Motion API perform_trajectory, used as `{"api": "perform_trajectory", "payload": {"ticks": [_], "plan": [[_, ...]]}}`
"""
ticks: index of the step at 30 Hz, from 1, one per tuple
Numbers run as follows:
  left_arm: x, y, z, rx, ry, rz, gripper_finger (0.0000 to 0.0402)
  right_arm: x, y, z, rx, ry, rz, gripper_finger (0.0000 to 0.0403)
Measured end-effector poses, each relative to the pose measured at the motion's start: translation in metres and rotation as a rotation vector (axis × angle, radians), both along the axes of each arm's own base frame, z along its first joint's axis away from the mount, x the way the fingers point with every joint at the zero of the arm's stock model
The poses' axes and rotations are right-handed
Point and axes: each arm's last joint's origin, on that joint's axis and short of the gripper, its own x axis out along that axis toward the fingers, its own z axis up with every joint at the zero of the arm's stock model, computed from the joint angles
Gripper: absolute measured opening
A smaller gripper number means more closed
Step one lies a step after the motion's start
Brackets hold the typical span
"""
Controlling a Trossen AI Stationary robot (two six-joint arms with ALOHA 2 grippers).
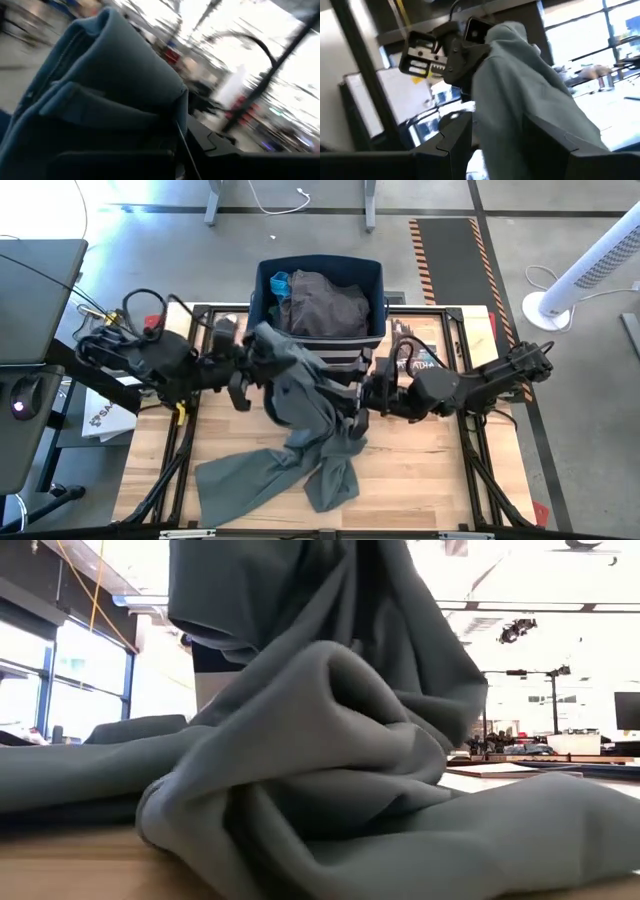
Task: Sort clothes
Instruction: Fold the blue pants
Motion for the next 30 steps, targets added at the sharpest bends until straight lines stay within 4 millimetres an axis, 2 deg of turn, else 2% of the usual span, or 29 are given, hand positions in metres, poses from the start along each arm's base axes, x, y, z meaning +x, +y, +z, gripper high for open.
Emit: {"api": "perform_trajectory", "payload": {"ticks": [7, 13, 17, 22, 24, 30], "plan": [[0.003, -0.001, -0.013, 0.04, 0.119, -0.358, 0.0, 0.004, 0.003, -0.01, 0.048, 0.078, 0.223, 0.0169], [-0.001, -0.009, -0.032, 0.062, 0.317, -0.455, 0.0, 0.0, 0.013, -0.021, 0.174, 0.221, 0.456, 0.0169], [-0.009, -0.021, -0.043, 0.088, 0.425, -0.418, 0.0, -0.013, 0.018, -0.03, 0.244, 0.379, 0.427, 0.0169], [-0.02, -0.038, -0.048, 0.138, 0.462, -0.398, 0.0, -0.022, 0.026, -0.036, 0.217, 0.457, 0.346, 0.0169], [-0.024, -0.046, -0.048, 0.157, 0.457, -0.433, 0.0, -0.017, 0.025, -0.043, 0.23, 0.493, 0.335, 0.0169], [-0.038, -0.065, -0.05, 0.1, 0.475, -0.486, 0.0, 0.016, 0.021, -0.074, 0.237, 0.557, 0.333, 0.0169]]}}
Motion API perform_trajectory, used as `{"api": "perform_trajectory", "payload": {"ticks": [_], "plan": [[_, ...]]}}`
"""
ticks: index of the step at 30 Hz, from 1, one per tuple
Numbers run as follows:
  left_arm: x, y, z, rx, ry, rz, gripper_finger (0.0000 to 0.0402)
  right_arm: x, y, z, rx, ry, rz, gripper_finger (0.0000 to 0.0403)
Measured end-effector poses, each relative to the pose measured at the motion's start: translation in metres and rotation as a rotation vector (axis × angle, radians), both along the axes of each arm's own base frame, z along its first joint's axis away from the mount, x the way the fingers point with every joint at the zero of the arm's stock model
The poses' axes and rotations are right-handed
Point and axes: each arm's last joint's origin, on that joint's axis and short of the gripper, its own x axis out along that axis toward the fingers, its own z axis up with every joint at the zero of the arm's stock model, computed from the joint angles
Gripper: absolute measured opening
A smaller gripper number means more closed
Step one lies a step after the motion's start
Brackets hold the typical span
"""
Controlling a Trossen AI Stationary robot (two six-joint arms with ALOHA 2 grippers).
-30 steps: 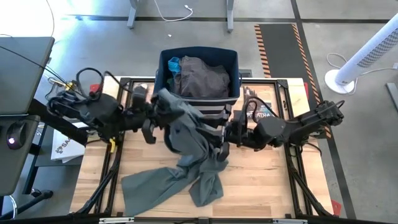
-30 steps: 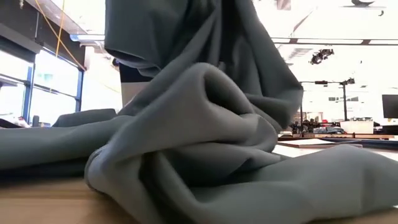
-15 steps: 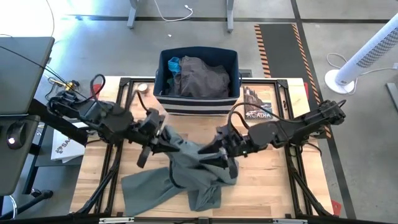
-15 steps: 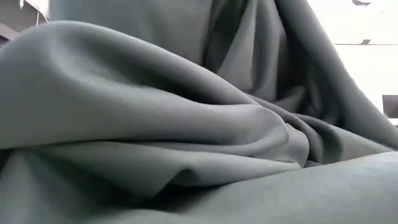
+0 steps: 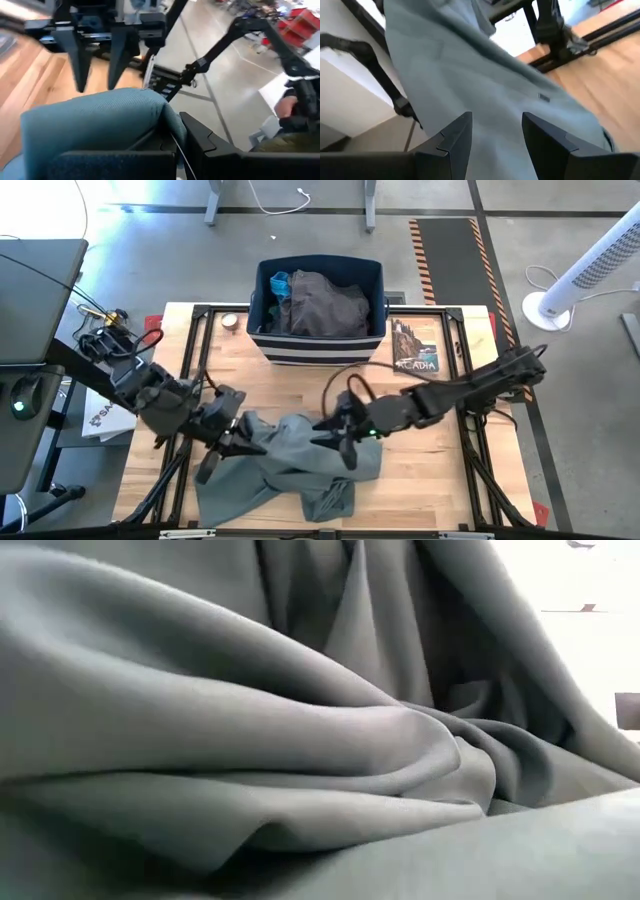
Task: Sort clothes
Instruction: Fold the blue pants
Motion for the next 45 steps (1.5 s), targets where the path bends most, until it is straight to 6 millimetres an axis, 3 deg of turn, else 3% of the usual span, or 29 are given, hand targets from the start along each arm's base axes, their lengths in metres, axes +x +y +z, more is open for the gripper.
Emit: {"api": "perform_trajectory", "payload": {"ticks": [3, 7, 17, 21, 26, 34, 40, 45], "plan": [[-0.007, -0.008, -0.011, 0.017, 0.087, 0.05, 0.0, 0.012, 0.001, -0.019, 0.0, 0.067, 0.005, 0.0169], [-0.016, -0.022, -0.043, 0.026, 0.192, 0.115, 0.0, 0.023, -0.001, -0.037, -0.003, 0.126, 0.0, 0.0169], [-0.035, -0.036, -0.139, -0.317, 0.163, 0.187, 0.0, 0.037, -0.023, -0.055, 0.036, 0.222, 0.064, 0.0169], [-0.037, -0.039, -0.174, -0.374, 0.156, 0.169, 0.0, 0.054, -0.043, -0.099, 0.133, 0.238, 0.121, 0.0169], [-0.044, -0.04, -0.202, -0.461, 0.16, 0.18, 0.0, 0.062, -0.067, -0.148, 0.209, 0.255, 0.041, 0.0169], [-0.05, -0.034, -0.228, -0.533, 0.185, 0.236, 0.0, 0.067, -0.08, -0.182, 0.112, 0.324, -0.034, 0.0169], [-0.049, -0.034, -0.225, -0.574, 0.158, 0.253, 0.0, 0.072, -0.082, -0.207, -0.021, 0.363, -0.065, 0.0169], [-0.048, -0.034, -0.223, -0.604, 0.136, 0.262, 0.0, 0.074, -0.082, -0.222, -0.031, 0.397, -0.062, 0.0169]]}}
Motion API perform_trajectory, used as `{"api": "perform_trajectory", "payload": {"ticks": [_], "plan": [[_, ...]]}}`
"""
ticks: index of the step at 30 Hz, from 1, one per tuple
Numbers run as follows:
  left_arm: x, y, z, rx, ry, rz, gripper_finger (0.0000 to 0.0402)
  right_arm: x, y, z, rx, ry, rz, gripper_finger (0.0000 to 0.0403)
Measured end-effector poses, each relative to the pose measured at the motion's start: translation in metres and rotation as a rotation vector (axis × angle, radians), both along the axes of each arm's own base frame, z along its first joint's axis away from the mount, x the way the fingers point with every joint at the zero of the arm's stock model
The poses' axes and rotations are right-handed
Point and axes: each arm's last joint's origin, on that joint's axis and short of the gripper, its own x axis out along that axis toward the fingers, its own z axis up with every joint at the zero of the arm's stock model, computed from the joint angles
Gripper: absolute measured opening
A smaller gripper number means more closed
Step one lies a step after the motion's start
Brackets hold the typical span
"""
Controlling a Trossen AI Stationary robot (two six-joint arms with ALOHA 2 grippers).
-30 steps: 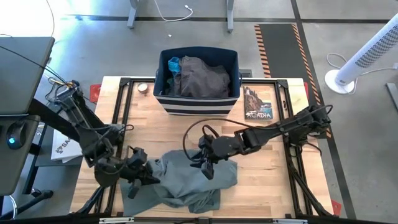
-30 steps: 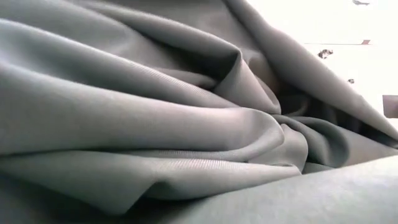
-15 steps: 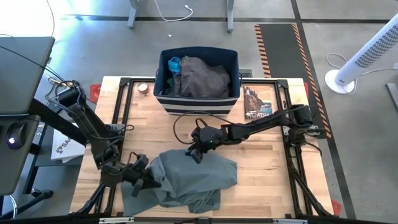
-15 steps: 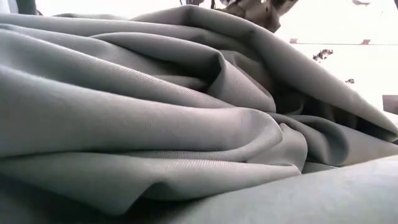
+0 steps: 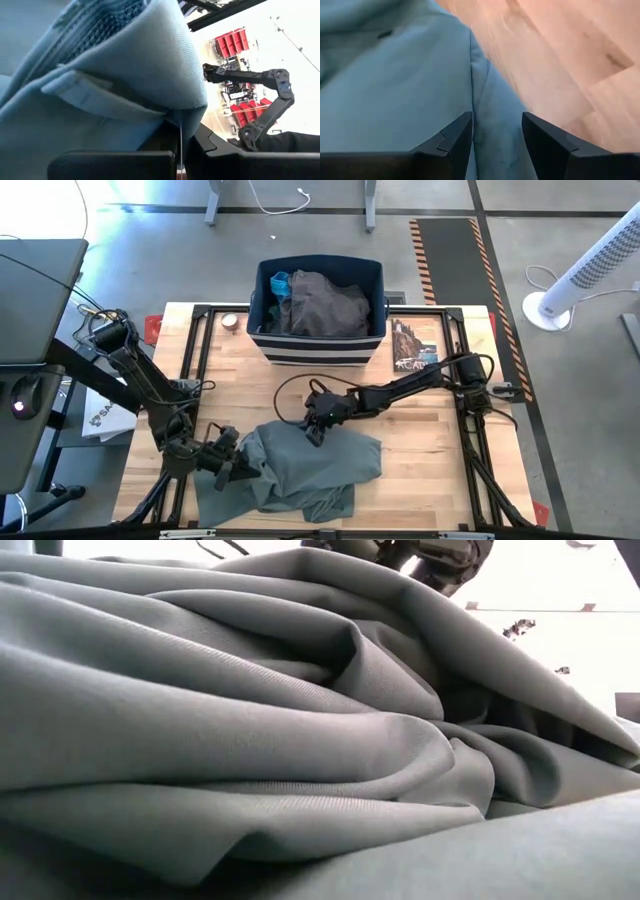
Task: Sort clothes
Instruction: Fold the blue pants
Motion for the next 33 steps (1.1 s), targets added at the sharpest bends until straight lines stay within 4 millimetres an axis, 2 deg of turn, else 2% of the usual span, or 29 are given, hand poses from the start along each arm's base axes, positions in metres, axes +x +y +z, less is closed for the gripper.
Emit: {"api": "perform_trajectory", "payload": {"ticks": [6, 12, 15, 18, 19, 21, 23, 25, 29, 33], "plan": [[0.0, 0.0, 0.001, -0.001, -0.007, 0.011, 0.0, 0.002, 0.005, -0.01, 0.032, 0.007, 0.055, 0.0169], [0.0, 0.0, 0.0, 0.015, -0.009, 0.008, 0.0001, 0.002, 0.008, -0.031, 0.144, 0.089, -0.062, 0.0164], [0.0, 0.0, 0.0, 0.02, -0.004, -0.012, 0.0009, 0.002, 0.005, -0.033, 0.226, 0.12, -0.122, 0.012], [-0.001, 0.0, -0.002, 0.051, 0.008, -0.026, 0.0032, 0.0, 0.005, -0.033, 0.23, 0.134, -0.135, 0.0031], [-0.002, 0.0, -0.003, 0.053, 0.015, -0.027, 0.0043, 0.0, 0.005, -0.032, 0.219, 0.134, -0.123, 0.0018], [-0.004, -0.001, -0.004, 0.059, 0.028, -0.036, 0.0071, 0.001, 0.006, -0.028, 0.236, 0.152, -0.133, 0.0018], [-0.009, -0.004, -0.007, 0.058, 0.057, -0.058, 0.0102, 0.0, 0.006, -0.016, 0.235, 0.171, -0.129, 0.0011], [-0.016, -0.006, -0.01, 0.051, 0.097, -0.084, 0.0132, -0.004, 0.011, 0.005, 0.188, 0.165, -0.121, 0.0007], [-0.031, -0.012, -0.017, 0.041, 0.168, -0.111, 0.0177, -0.021, 0.028, 0.067, 0.06, 0.132, -0.155, 0.0005], [-0.042, -0.015, -0.021, 0.013, 0.222, -0.121, 0.0195, -0.046, 0.046, 0.121, -0.074, 0.121, -0.185, 0.0005]]}}
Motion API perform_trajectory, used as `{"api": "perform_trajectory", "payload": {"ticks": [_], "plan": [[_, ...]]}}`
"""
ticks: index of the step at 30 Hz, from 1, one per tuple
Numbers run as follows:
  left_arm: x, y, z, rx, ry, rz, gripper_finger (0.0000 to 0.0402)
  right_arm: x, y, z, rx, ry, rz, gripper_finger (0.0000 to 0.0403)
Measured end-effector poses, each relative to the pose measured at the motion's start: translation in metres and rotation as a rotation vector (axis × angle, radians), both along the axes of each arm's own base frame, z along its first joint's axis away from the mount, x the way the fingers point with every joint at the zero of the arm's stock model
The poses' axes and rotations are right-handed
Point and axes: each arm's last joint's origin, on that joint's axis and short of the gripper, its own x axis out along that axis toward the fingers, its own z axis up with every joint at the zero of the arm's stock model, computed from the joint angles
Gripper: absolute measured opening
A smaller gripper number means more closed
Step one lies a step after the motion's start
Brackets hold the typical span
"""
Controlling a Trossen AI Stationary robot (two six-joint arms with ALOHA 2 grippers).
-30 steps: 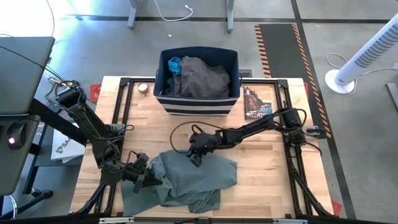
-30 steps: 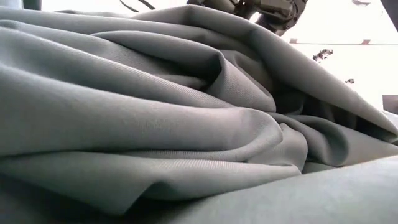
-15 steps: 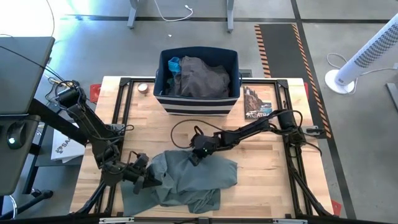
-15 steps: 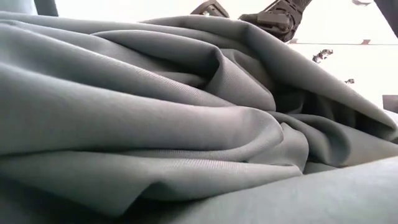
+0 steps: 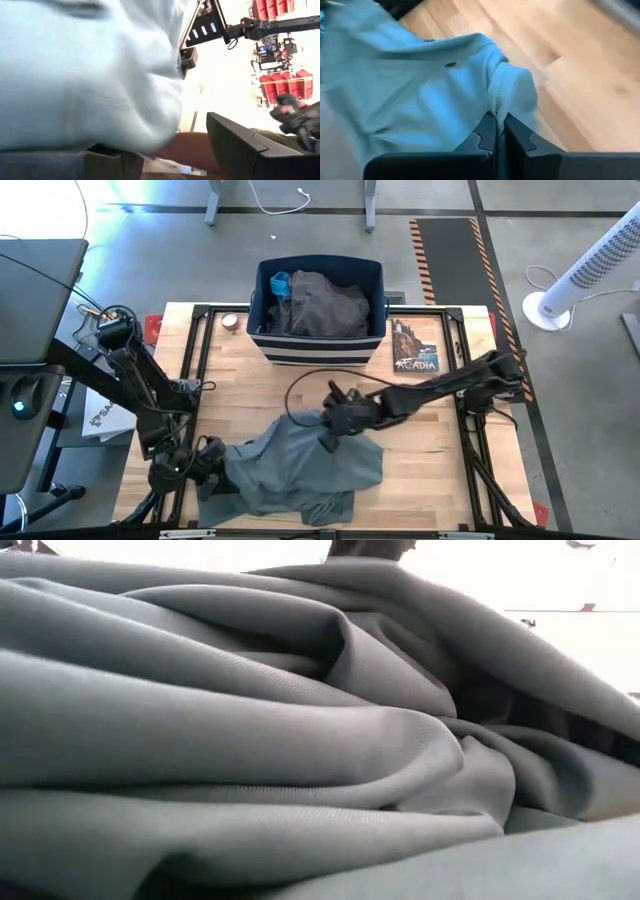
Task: Sort clothes
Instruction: Fold the blue pants
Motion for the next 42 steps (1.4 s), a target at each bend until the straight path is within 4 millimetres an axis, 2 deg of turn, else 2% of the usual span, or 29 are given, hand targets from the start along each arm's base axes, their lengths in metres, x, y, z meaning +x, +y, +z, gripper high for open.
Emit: {"api": "perform_trajectory", "payload": {"ticks": [3, 6, 11, 14, 17, 20, 25, 30, 34, 39, 42], "plan": [[-0.004, -0.002, 0.0, -0.01, 0.008, -0.009, 0.0194, -0.021, 0.01, 0.035, -0.032, -0.008, -0.029, 0.0003], [-0.004, -0.002, -0.001, -0.006, 0.007, -0.006, 0.0191, -0.044, 0.019, 0.055, -0.007, 0.049, -0.059, 0.0003], [-0.002, 0.003, -0.003, 0.039, 0.01, 0.028, 0.0191, -0.078, 0.033, 0.07, 0.033, 0.199, -0.16, 0.0003], [-0.002, 0.005, -0.006, 0.071, 0.027, 0.031, 0.0191, -0.091, 0.039, 0.07, 0.095, 0.297, -0.2, 0.0003], [-0.002, 0.006, -0.008, 0.079, 0.052, 0.025, 0.019, -0.097, 0.045, 0.065, 0.173, 0.373, -0.204, 0.0004], [-0.003, 0.009, -0.01, 0.048, 0.092, 0.067, 0.019, -0.1, 0.051, 0.064, 0.179, 0.358, -0.251, 0.0006], [-0.001, 0.012, -0.013, -0.145, 0.213, 0.218, 0.019, -0.101, 0.054, 0.064, 0.178, 0.342, -0.272, 0.0007], [0.017, 0.02, -0.016, -0.207, 0.265, 0.291, 0.019, -0.1, 0.054, 0.065, 0.157, 0.321, -0.267, 0.0008], [0.034, 0.027, -0.028, -0.167, 0.296, 0.379, 0.019, -0.1, 0.054, 0.065, 0.141, 0.324, -0.238, 0.0009], [0.047, 0.028, -0.045, -0.111, 0.385, 0.389, 0.019, -0.1, 0.054, 0.065, 0.118, 0.33, -0.196, 0.0009], [0.05, 0.026, -0.045, -0.047, 0.397, 0.394, 0.0185, -0.1, 0.054, 0.065, 0.106, 0.337, -0.157, 0.0009]]}}
